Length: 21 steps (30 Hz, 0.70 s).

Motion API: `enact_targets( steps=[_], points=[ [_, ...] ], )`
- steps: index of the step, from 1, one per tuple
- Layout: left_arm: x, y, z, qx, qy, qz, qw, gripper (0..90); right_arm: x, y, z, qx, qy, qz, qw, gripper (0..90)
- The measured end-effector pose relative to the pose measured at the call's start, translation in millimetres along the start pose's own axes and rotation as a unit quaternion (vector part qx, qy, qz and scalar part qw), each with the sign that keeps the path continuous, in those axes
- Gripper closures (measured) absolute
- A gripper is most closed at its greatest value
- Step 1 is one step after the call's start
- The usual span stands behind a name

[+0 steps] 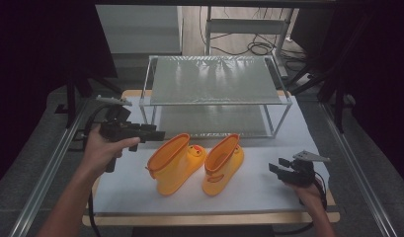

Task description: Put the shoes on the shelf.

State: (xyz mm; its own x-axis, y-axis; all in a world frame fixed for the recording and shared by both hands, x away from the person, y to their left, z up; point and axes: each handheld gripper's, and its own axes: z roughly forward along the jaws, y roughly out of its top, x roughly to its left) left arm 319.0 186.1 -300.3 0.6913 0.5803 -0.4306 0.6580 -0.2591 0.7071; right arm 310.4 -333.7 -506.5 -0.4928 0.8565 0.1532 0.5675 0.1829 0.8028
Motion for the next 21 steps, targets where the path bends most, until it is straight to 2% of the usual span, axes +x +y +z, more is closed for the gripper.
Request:
enact_targets(
  steps=[7, 12, 21],
  points=[
    [-13.9, 19.7, 15.4, 0.019, -0.018, 0.016, 0.9995, 44.7, 0.2, 0.9, 2.9, 0.006, 0.001, 0.001, 1.0, 45.1],
    [-22.4, 31.0, 27.9, 0.03, -0.024, 0.023, 0.999, 45.7, -1.0, 0.6, 3.1, 0.009, 0.001, 0.006, 0.9999, 45.4],
    [-27.7, 45.0, 45.4, 0.044, -0.025, 0.019, 0.9985, 46.0, -2.3, 0.7, 1.1, 0.005, 0.0, 0.011, 0.9999, 45.6]
  ],
)
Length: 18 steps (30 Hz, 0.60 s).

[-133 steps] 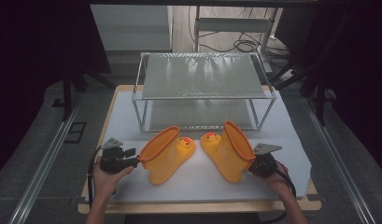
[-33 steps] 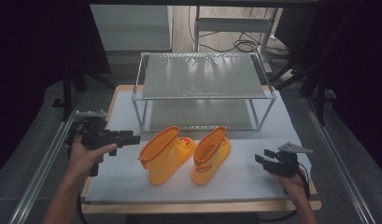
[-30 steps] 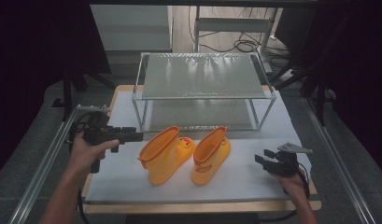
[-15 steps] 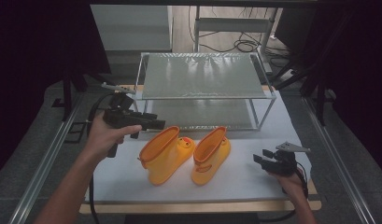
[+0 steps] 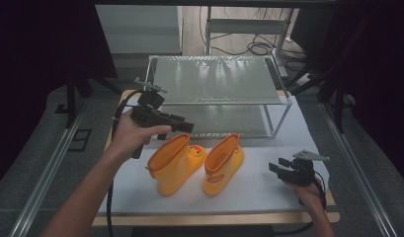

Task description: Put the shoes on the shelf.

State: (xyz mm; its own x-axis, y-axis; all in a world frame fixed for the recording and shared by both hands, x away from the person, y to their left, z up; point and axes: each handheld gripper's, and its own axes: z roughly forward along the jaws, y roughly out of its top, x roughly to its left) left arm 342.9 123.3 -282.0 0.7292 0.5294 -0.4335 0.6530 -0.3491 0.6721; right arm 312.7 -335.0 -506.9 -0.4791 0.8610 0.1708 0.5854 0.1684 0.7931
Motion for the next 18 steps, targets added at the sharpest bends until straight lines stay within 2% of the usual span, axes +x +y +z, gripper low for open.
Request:
enact_targets(
  steps=[3, 14, 18],
  points=[
    [0.6, 2.9, 6.2, 0.007, -0.015, -0.006, 0.9998, 46.5, 0.1, -0.2, -0.2, 0.001, 0.0, 0.0, 1.0, 45.7],
    [-8.6, 17.2, 28.2, 0.035, -0.012, 0.007, 0.9993, 46.9, 0.6, -0.9, 1.4, 0.002, -0.001, -0.004, 1.0, 45.7],
    [-11.2, 21.5, 40.3, 0.05, -0.013, 0.005, 0.9986, 46.9, 0.4, -0.7, 1.3, 0.003, -0.001, -0.004, 1.0, 45.7]
  ],
)
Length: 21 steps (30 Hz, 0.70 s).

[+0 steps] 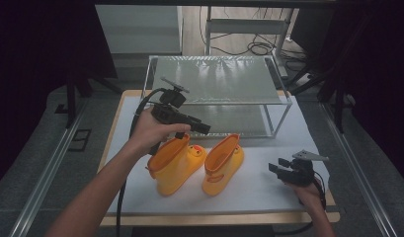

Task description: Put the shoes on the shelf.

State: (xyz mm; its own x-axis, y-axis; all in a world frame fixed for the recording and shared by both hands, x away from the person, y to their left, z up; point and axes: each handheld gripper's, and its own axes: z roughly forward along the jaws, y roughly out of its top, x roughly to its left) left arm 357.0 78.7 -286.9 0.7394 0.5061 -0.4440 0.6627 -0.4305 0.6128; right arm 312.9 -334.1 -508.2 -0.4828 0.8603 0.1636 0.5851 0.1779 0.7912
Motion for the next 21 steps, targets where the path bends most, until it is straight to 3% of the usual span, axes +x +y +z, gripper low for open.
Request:
enact_targets(
  steps=[10, 21],
  points=[
    [-7.3, 4.5, 29.3, 0.048, 0.004, 0.015, 0.9987, 47.0, 0.6, 0.0, -0.8, 0.0, 0.004, -0.002, 1.0, 45.6],
    [-11.5, 2.8, 52.9, 0.071, 0.011, 0.007, 0.9974, 47.7, 0.3, -0.1, -0.2, 0.002, 0.003, -0.003, 1.0, 45.6]
  ],
)
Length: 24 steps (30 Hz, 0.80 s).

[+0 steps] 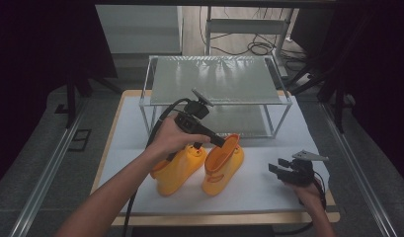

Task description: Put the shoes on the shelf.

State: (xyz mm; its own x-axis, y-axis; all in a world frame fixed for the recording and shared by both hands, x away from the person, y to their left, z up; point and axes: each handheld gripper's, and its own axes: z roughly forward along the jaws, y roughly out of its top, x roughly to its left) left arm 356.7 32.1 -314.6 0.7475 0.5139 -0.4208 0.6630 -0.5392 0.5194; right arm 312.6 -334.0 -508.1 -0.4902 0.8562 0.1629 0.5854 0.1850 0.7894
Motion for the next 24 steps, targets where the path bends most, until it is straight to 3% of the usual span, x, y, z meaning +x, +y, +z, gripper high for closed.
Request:
enact_targets(
  steps=[12, 19, 24],
  points=[
    [4.7, -1.1, 20.5, 0.032, 0.021, -0.008, 0.9992, 49.3, -1.1, -0.4, 0.1, 0.0, 0.0, 0.002, 1.0, 45.6],
    [3.6, -2.5, 29.9, 0.057, 0.043, -0.001, 0.9975, 51.8, -2.4, -1.4, -0.6, 0.003, -0.003, 0.002, 1.0, 45.6],
    [4.1, -4.7, 36.4, 0.069, 0.054, 0.001, 0.9961, 59.4, -3.1, -1.6, -0.7, 0.001, -0.004, 0.004, 1.0, 45.6]
  ],
)
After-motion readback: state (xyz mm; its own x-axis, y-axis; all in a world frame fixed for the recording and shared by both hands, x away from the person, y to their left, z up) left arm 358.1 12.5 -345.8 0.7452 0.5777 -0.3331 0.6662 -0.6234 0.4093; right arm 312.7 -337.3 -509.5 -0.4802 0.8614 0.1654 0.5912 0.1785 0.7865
